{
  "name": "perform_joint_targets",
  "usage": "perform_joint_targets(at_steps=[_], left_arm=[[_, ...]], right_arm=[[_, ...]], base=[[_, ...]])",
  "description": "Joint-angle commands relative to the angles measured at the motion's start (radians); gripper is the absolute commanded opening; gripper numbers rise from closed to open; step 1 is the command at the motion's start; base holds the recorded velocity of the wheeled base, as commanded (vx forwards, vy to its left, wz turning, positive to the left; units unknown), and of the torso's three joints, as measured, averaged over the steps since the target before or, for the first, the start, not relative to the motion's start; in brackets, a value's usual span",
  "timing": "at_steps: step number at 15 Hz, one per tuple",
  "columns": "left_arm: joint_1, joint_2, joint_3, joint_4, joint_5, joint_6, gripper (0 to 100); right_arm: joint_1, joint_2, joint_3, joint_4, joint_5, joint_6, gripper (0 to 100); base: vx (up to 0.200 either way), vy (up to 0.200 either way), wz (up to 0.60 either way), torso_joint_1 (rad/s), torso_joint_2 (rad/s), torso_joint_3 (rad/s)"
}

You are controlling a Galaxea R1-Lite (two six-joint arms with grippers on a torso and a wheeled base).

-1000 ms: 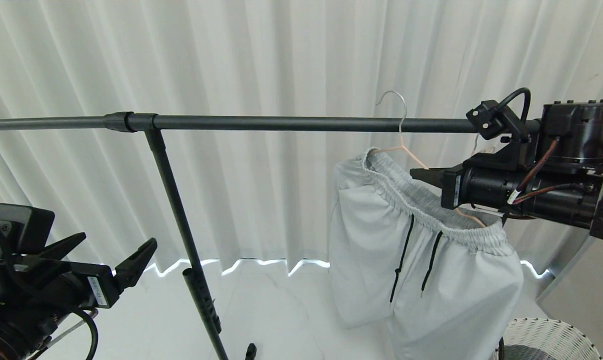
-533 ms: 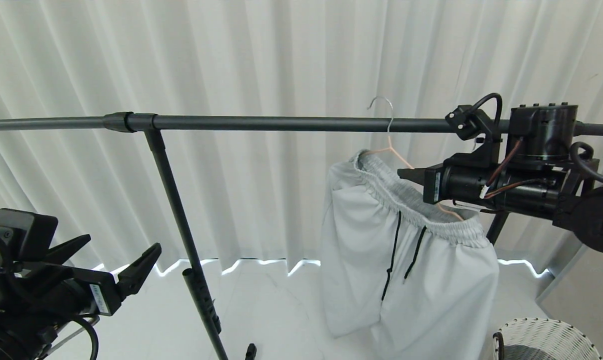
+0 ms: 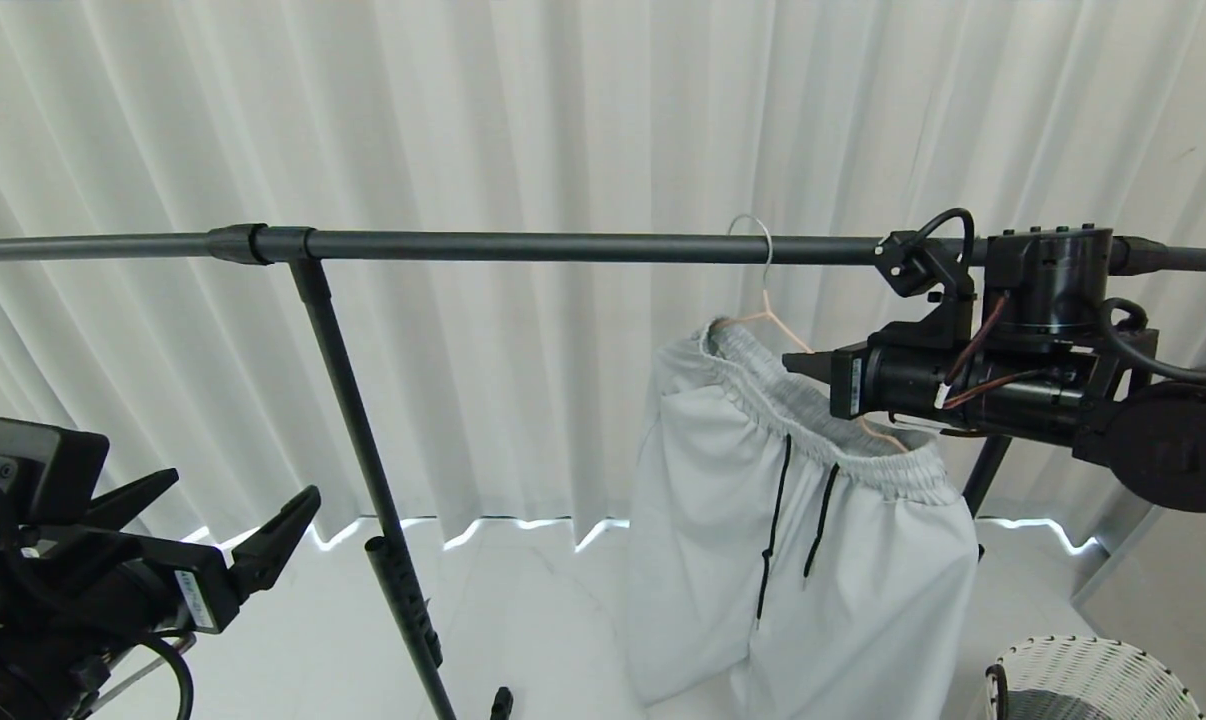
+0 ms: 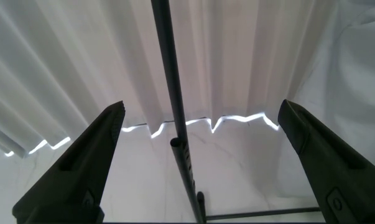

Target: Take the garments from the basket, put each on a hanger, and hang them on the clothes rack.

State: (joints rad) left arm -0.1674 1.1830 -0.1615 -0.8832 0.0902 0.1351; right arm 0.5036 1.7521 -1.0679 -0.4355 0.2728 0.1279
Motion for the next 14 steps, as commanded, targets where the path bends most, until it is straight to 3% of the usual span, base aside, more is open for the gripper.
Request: perform_joint_targets(at_steps=[1, 9, 10, 14], left_arm=[[0.000, 0.001, 0.000, 0.000, 0.000, 0.000, 100], [0.000, 0.004, 0.002, 0.000, 0.000, 0.000, 100], [0.000, 0.006, 0.003, 0.001, 0.000, 0.000, 100], [-0.001, 0.009, 0.007, 0.001, 0.000, 0.000, 100]], right_arm=[[0.009, 0.007, 0.006, 0.000, 0.000, -0.001, 0], [0.016, 0.020, 0.008, -0.031, 0.000, -0.001, 0], [0.018, 0.015, 0.009, -0.031, 0.000, -0.001, 100], [0.015, -0.042, 0.029, -0.037, -0.003, 0.022, 100]], base=[[0.000, 0.000, 0.00, 0.000, 0.00, 0.000], [0.000, 0.000, 0.00, 0.000, 0.00, 0.000], [0.000, 0.000, 0.00, 0.000, 0.00, 0.000], [0.000, 0.000, 0.00, 0.000, 0.00, 0.000]])
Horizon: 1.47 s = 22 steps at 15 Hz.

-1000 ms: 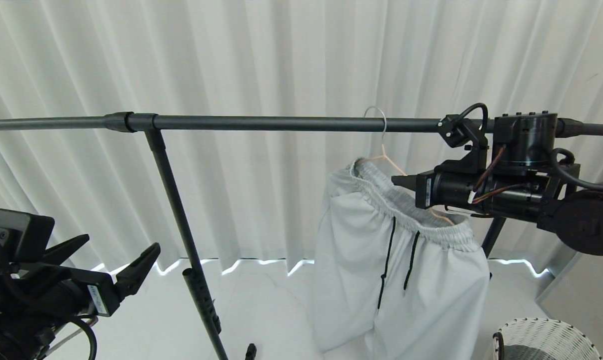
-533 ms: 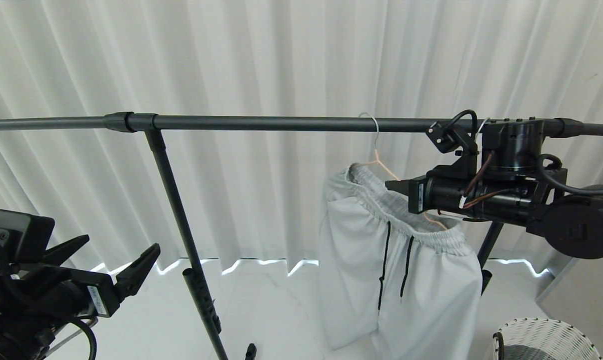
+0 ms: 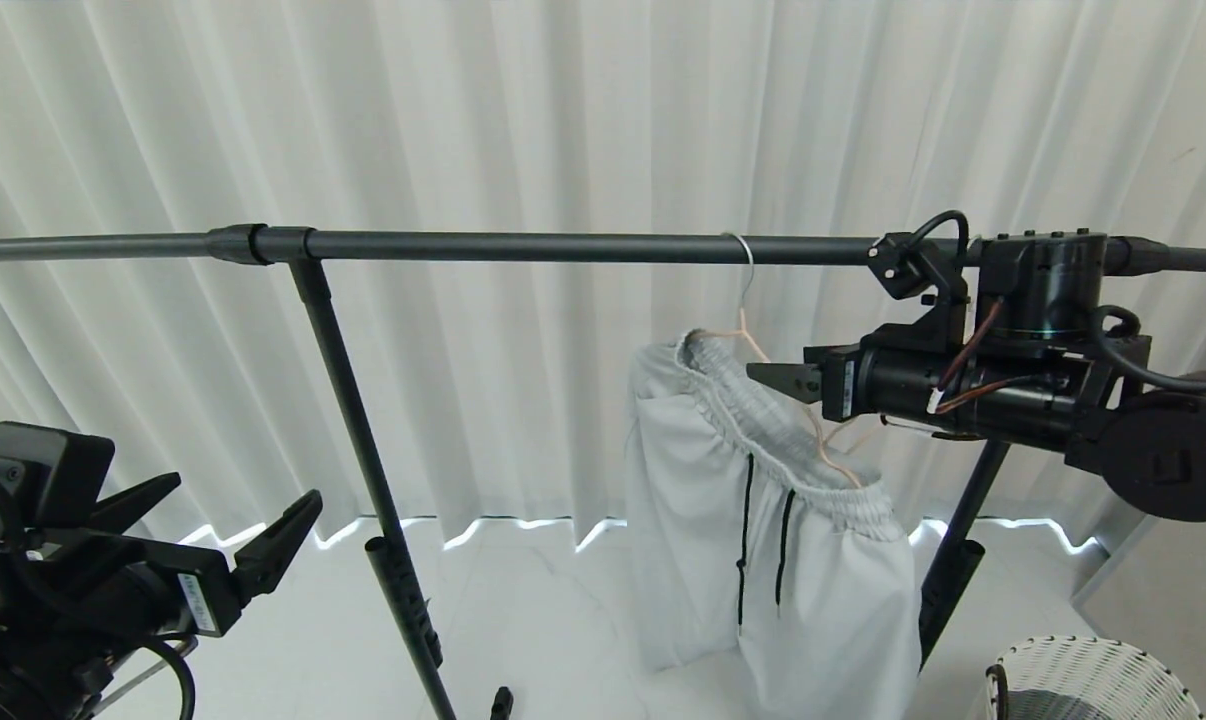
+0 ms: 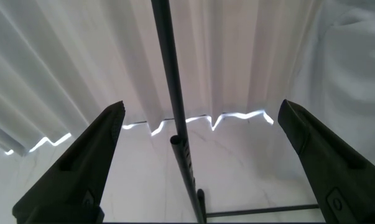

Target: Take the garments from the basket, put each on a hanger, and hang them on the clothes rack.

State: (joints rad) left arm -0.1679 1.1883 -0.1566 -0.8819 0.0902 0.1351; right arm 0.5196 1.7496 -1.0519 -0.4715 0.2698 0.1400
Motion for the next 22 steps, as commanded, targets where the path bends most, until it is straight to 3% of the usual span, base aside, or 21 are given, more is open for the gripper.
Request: perform_joint_targets(at_steps=[1, 5, 9, 11, 12, 16, 18, 20, 22], left_arm=[[-0.001, 0.005, 0.002, 0.000, 0.000, 0.000, 100], [-0.036, 0.016, 0.014, 0.001, 0.000, 0.000, 100], [-0.047, 0.019, 0.017, 0.001, 0.002, 0.003, 100], [-0.044, 0.013, 0.022, 0.001, 0.005, 0.000, 100], [-0.038, 0.016, 0.046, 0.001, 0.008, -0.008, 100], [-0.012, 0.011, 0.055, 0.001, 0.009, 0.000, 100], [-0.002, 0.008, 0.057, 0.001, 0.009, 0.000, 100], [0.002, 0.008, 0.061, 0.001, 0.009, 0.000, 100], [0.002, -0.033, 0.037, 0.000, 0.011, 0.017, 100]], right_arm=[[-0.003, -0.082, 0.033, 0.001, 0.000, 0.033, 100], [-0.047, -0.249, 0.176, 0.001, -0.001, 0.044, 100], [-0.112, -0.479, 0.403, 0.057, -0.001, -0.003, 100], [-0.131, -0.548, 0.460, 0.085, -0.035, -0.002, 100], [-0.156, -0.594, 0.506, 0.100, -0.098, 0.004, 100], [-0.228, -0.660, 0.642, 0.096, -0.184, -0.005, 100], [-0.247, -0.668, 0.675, 0.090, -0.222, -0.071, 100], [-0.291, -0.667, 0.691, 0.086, -0.227, -0.134, 100], [-0.332, -0.633, 0.691, 0.085, -0.225, -0.143, 100]], base=[[0.000, 0.000, 0.00, 0.000, 0.00, 0.000], [0.000, 0.000, 0.00, 0.000, 0.00, 0.000], [0.000, 0.000, 0.00, 0.000, 0.00, 0.000], [0.000, 0.000, 0.00, 0.000, 0.00, 0.000], [0.000, 0.000, 0.00, 0.000, 0.00, 0.000], [0.000, 0.000, 0.00, 0.000, 0.00, 0.000], [0.000, 0.000, 0.00, 0.000, 0.00, 0.000], [0.000, 0.000, 0.00, 0.000, 0.00, 0.000], [0.000, 0.000, 0.00, 0.000, 0.00, 0.000]])
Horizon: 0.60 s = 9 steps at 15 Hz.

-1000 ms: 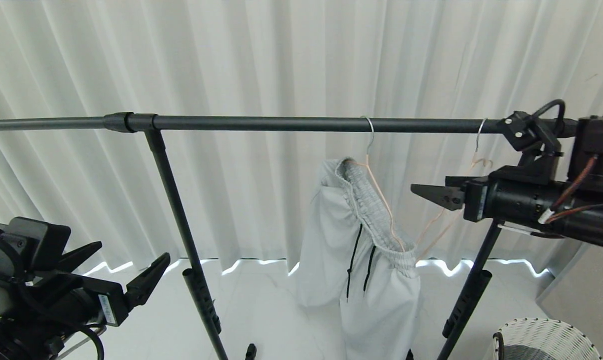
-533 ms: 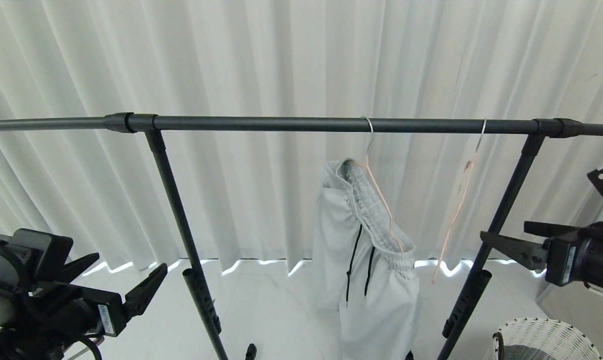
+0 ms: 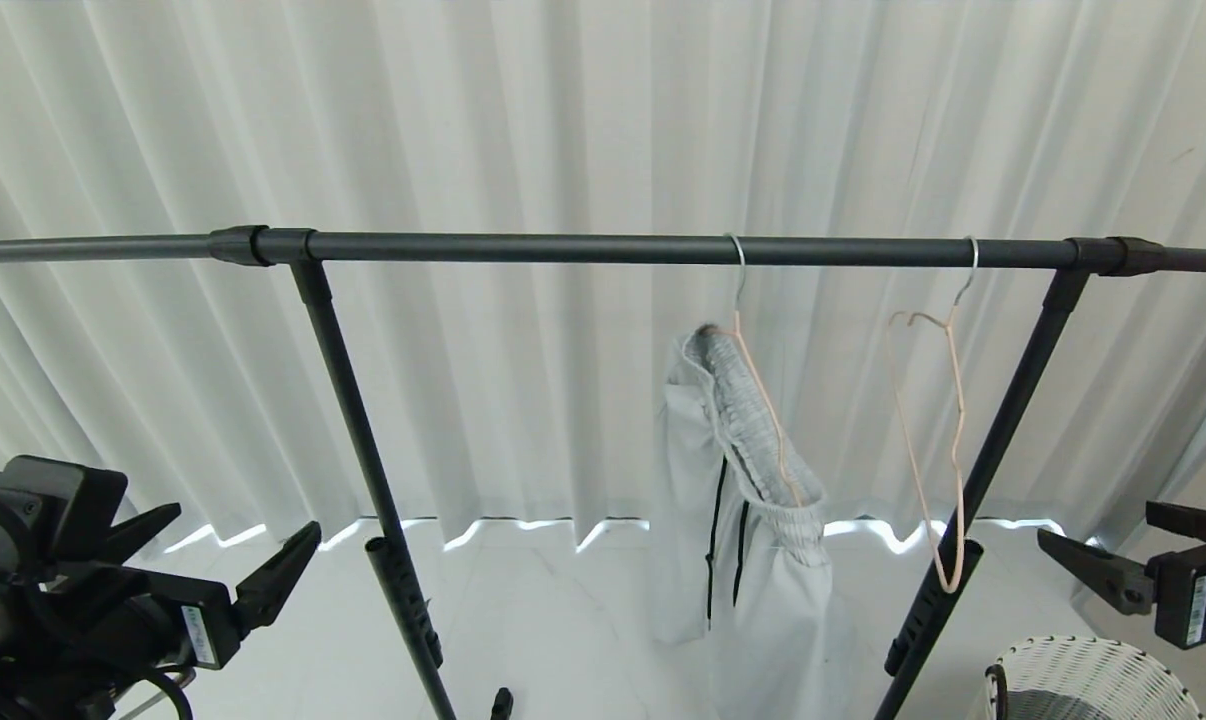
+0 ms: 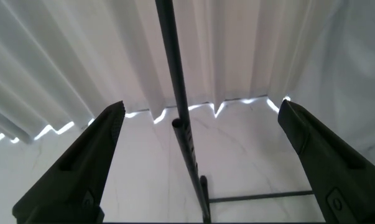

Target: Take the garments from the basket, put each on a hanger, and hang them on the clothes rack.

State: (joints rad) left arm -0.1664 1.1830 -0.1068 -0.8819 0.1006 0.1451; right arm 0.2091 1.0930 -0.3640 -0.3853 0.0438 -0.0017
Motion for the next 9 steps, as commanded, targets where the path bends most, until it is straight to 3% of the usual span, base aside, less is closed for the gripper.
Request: perform_joint_targets(at_steps=[1, 5, 9], left_arm=[[0.001, -0.052, -0.014, 0.001, 0.001, 0.028, 100], [0.002, -0.114, 0.009, 0.006, 0.002, 0.037, 100], [0.011, -0.095, 0.010, 0.008, 0.002, 0.036, 100]], right_arm=[[-0.039, 0.044, 0.004, -0.020, 0.001, -0.003, 100], [-0.043, 0.051, 0.054, -0.095, 0.001, -0.044, 100], [-0.019, 0.079, 0.074, -0.124, -0.001, -0.096, 100]], base=[[0.000, 0.000, 0.00, 0.000, 0.00, 0.000], [0.000, 0.000, 0.00, 0.000, 0.00, 0.000], [-0.200, 0.000, 0.00, 0.001, 0.00, 0.001]])
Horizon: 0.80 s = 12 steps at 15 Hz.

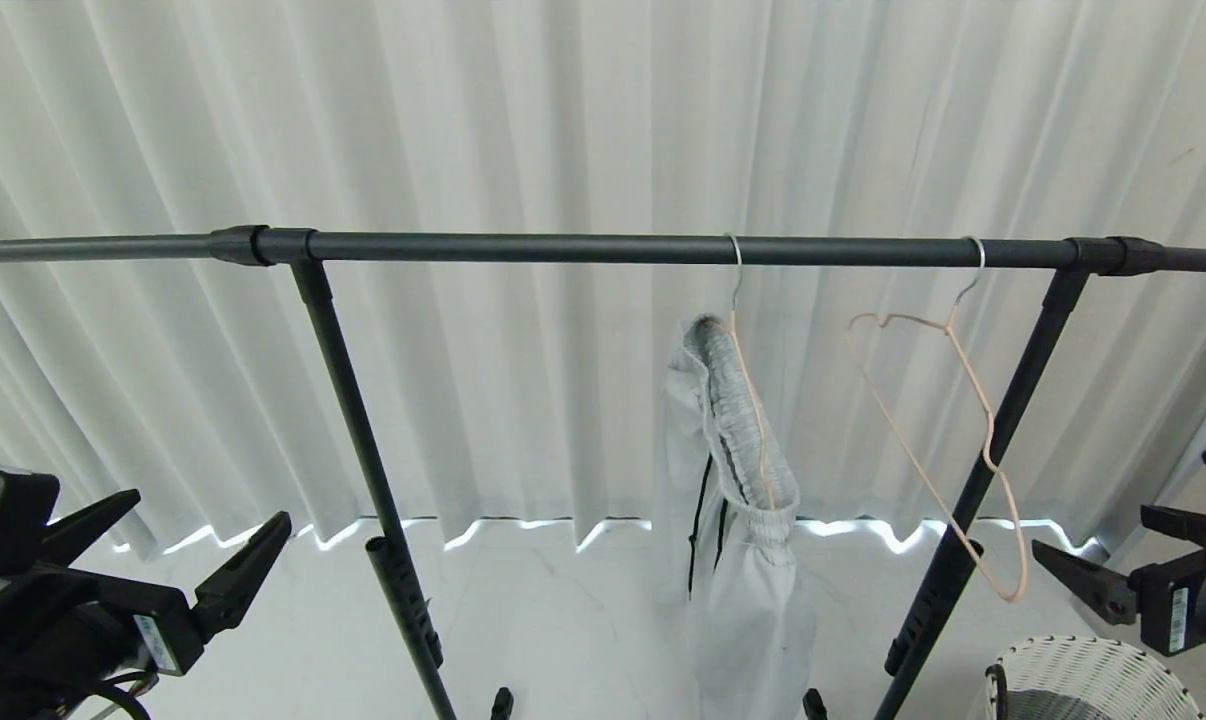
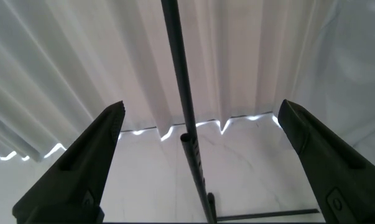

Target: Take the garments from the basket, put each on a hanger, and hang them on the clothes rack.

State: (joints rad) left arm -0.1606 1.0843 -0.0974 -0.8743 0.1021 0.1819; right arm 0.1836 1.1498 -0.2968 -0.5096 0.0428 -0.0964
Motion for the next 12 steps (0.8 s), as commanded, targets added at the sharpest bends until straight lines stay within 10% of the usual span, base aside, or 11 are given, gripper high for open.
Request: perform_joint_targets(at_steps=[1, 8, 12], left_arm=[[0.012, 0.003, 0.002, 0.000, -0.001, -0.001, 100], [0.012, 0.037, 0.015, 0.000, -0.004, -0.001, 100], [0.009, 0.048, 0.012, 0.000, -0.009, 0.001, 100]], right_arm=[[0.007, 0.022, 0.007, 0.000, -0.001, 0.000, 100], [0.007, 0.033, 0.007, 0.000, 0.000, -0.003, 100], [0.010, 0.087, -0.001, -0.001, 0.002, -0.006, 100]], base=[[-0.200, 0.000, 0.00, 0.012, 0.01, -0.007], [-0.200, 0.000, 0.00, 0.000, 0.00, 0.002], [0.000, 0.000, 0.00, 0.000, 0.00, 0.000]])
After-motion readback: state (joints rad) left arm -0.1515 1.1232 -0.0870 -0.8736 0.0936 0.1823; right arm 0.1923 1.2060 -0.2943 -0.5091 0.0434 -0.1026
